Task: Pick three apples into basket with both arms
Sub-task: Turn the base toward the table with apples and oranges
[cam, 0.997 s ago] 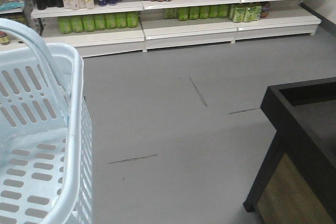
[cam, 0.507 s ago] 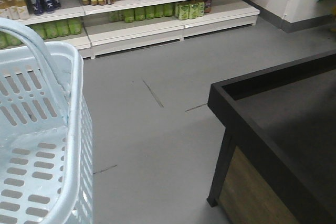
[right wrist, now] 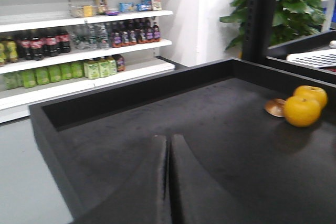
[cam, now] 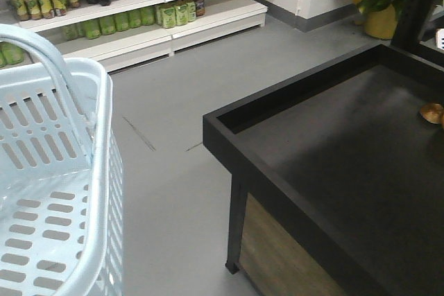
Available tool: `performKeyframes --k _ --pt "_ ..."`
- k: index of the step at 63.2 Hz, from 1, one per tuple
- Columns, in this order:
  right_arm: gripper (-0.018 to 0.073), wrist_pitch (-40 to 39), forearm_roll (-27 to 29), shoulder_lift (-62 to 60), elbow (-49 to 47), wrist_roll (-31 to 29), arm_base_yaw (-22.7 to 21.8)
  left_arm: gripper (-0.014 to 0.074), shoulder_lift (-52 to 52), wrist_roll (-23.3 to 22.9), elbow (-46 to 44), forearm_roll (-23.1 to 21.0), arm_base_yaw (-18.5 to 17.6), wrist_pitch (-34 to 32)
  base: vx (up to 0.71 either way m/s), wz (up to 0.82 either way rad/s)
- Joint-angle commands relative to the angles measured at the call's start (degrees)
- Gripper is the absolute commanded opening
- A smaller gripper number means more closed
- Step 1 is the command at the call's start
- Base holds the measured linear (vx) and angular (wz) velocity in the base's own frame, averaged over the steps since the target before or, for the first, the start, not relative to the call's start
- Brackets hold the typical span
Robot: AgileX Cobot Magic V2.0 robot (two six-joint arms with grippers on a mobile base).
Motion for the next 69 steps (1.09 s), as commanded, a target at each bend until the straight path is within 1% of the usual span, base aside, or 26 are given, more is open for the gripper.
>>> performKeyframes --k 1,35,69 --pt "-0.0009 -4.12 -0.30 -0.74 0.75 -0.02 -0.39 -0.0006 -0.34 -0.94 -2.02 1.36 -0.37 -4.75 0.07 -0.38" --pt "-0.0009 -4.12 -0.30 -0.74 0.75 -0.02 -0.39 -0.0006 -0.49 -0.94 -2.02 1.40 -0.37 -4.75 0.06 -0.31" --pt "-0.0009 -4.12 -0.30 -0.74 0.75 -0.02 -0.39 -0.0006 -0.49 -0.94 -2.02 1.40 -0.37 -4.75 0.07 -0.40"
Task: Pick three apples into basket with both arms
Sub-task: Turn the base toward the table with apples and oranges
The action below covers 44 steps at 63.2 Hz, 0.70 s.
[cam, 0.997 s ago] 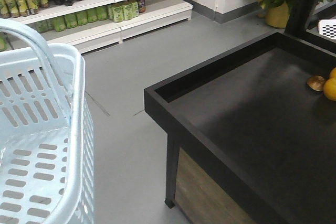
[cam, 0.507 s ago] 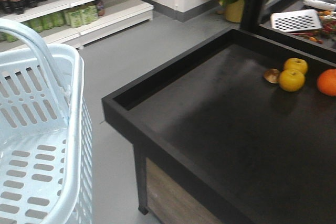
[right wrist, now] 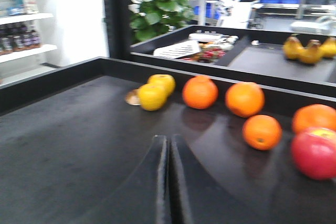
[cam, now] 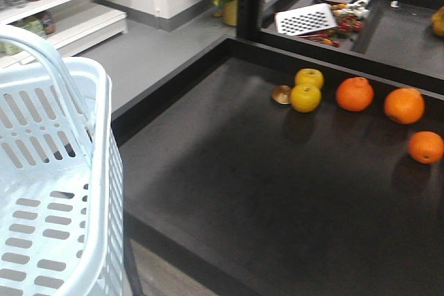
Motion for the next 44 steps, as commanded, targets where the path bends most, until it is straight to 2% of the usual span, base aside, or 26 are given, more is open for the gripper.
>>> performKeyframes --k 1,44 --pt "-0.0009 -4.12 -0.30 -0.74 0.75 -0.02 -0.39 -0.0006 -0.32 -0.94 -2.02 1.34 -0.37 -4.92 0.07 -0.40" --pt "-0.0009 -4.12 -0.30 -0.74 0.75 -0.02 -0.39 -0.0006 -0.32 -0.94 -2.02 1.34 -0.37 -4.92 0.06 -0.40"
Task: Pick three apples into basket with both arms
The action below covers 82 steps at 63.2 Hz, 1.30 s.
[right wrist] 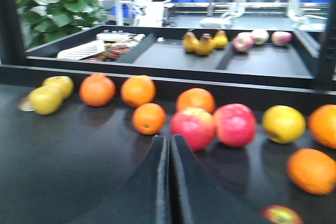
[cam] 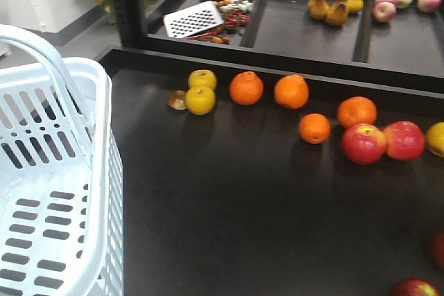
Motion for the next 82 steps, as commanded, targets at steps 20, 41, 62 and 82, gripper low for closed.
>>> performKeyframes --k 20,41,62,82 --pt "-0.0009 -4.12 -0.30 -0.74 0.75 -0.02 -0.39 -0.0006 -0.32 -0.94 -2.02 1.34 -0.37 -4.92 0.05 -0.38" --pt "-0.0009 -4.12 -0.30 -0.74 0.75 -0.02 -0.39 -0.0006 -0.32 -0.94 -2.02 1.34 -0.37 -4.92 0.03 -0.32" --pt "-0.0009 -4.12 -0.30 -0.74 0.75 -0.02 -0.39 -0.0006 -0.32 -0.94 -2.02 1.34 -0.37 -4.92 -0.01 -0.18" --pt "-0.0009 -4.12 -0.30 -0.74 0.75 -0.02 -0.39 -0.0006 -0.32 -0.94 -2.02 1.34 -0.37 -4.92 0.00 -0.01"
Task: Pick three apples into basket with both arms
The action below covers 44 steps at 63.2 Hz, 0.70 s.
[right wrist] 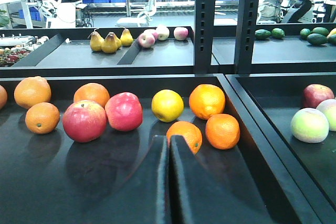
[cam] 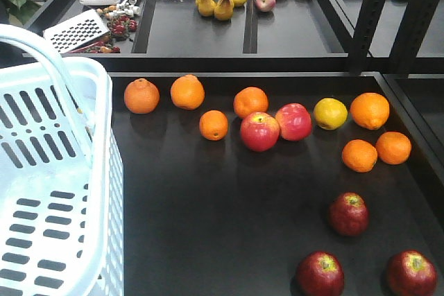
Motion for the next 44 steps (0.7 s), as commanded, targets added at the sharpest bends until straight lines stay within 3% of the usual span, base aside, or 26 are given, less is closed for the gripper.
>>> performKeyframes --k 1,44 --pt "-0.0009 -4.25 -0.30 -0.74 0.75 -0.02 -0.39 -0.0006 -0.32 -0.94 -2.02 1.34 -0.37 -4.92 0.00 0.01" --pt "-0.0009 -4.25 -0.30 -0.74 0.75 -0.02 -0.39 -0.0006 -0.32 -0.94 -2.02 1.34 -0.37 -4.92 0.00 0.00"
